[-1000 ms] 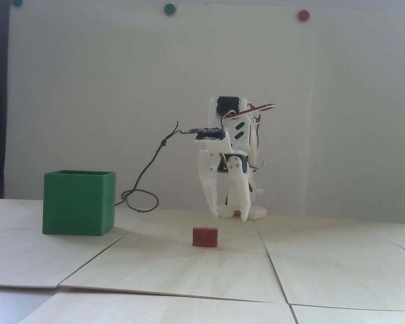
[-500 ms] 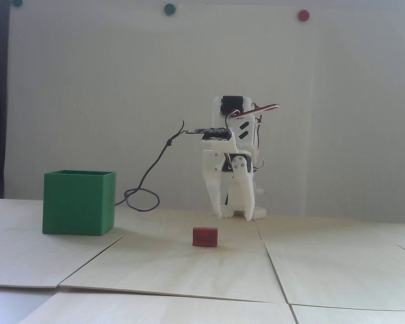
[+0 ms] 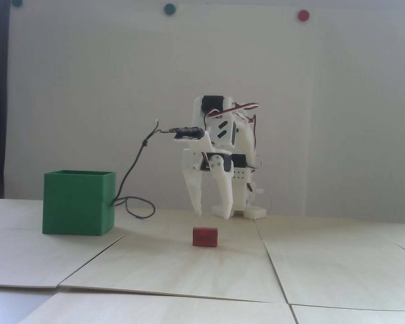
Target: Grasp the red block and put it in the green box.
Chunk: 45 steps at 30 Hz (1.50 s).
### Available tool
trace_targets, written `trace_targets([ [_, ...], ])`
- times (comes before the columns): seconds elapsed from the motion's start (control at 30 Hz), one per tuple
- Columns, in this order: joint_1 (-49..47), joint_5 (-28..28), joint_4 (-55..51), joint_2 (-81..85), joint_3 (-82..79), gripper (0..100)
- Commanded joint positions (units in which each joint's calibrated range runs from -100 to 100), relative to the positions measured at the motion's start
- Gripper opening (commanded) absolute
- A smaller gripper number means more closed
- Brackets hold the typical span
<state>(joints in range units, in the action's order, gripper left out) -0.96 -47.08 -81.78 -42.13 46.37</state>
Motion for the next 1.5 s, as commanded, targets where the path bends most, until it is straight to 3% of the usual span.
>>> trace_targets([
  [0.0,0.0,-0.4,0.0,4.1,0.6,20],
  [0.17,-1.3,-0.4,0.5,6.1,-1.4,20],
  [0.43,-1.6,-0.4,16.2,18.5,-25.4,20],
  [0.7,-2.0,-2.5,14.7,19.1,-28.1,20],
  [0.83,-2.1,-4.2,8.4,18.8,-23.7,20],
  [1.47,-3.0,-1.8,2.9,4.2,2.9,20],
])
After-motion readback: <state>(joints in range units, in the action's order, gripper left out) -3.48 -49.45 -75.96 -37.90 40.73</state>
